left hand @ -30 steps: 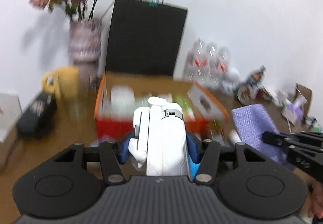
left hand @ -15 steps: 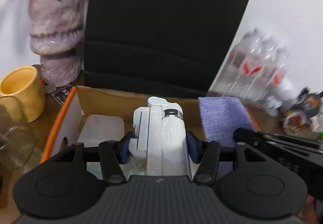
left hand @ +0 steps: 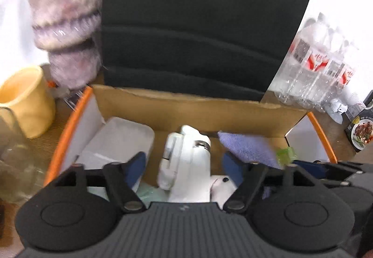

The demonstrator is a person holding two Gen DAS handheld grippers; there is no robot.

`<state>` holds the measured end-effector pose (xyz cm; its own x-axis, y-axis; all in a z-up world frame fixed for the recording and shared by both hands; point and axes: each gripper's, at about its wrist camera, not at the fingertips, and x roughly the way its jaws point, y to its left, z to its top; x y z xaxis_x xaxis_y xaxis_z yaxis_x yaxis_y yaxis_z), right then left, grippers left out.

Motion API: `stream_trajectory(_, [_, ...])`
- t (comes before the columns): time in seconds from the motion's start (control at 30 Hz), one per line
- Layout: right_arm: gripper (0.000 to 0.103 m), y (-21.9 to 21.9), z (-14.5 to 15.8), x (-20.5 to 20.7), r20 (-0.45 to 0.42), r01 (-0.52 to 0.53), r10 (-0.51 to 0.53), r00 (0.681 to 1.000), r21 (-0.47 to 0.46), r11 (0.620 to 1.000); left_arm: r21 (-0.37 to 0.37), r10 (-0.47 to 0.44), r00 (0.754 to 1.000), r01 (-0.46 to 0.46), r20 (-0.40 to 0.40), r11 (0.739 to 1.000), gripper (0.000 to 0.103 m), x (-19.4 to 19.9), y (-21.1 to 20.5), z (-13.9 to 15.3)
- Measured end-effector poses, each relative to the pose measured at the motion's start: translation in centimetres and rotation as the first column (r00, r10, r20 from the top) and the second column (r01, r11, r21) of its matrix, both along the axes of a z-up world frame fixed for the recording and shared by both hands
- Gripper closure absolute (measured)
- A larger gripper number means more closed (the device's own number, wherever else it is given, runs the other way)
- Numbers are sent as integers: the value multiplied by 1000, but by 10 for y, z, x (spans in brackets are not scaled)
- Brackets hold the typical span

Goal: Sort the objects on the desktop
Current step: 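Lower the white gadget into the box with the left tool while the right tool lowers the purple bag in, then open both tools and withdraw them from the box over the table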

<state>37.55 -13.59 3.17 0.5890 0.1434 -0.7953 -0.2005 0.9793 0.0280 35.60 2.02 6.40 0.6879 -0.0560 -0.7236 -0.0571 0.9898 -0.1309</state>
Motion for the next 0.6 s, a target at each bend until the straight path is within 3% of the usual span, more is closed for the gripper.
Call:
stream_trajectory(0.2, [51,-20,29,-40,8,-1,1,1000,2,1000,43,-1,1000,0,20,999,3,-41,10,16])
stream_trajectory(0.43, [51,-25,55,-98,-4,-3,3,1000,25,1000,62,-4,1000,5,-14,998,3,-91,14,27])
stream_trajectory(0.6, [50,-22,72,-146,25,-16,16,1000,36,999,77,-1,1000,1,4,997,0,-135,15,43])
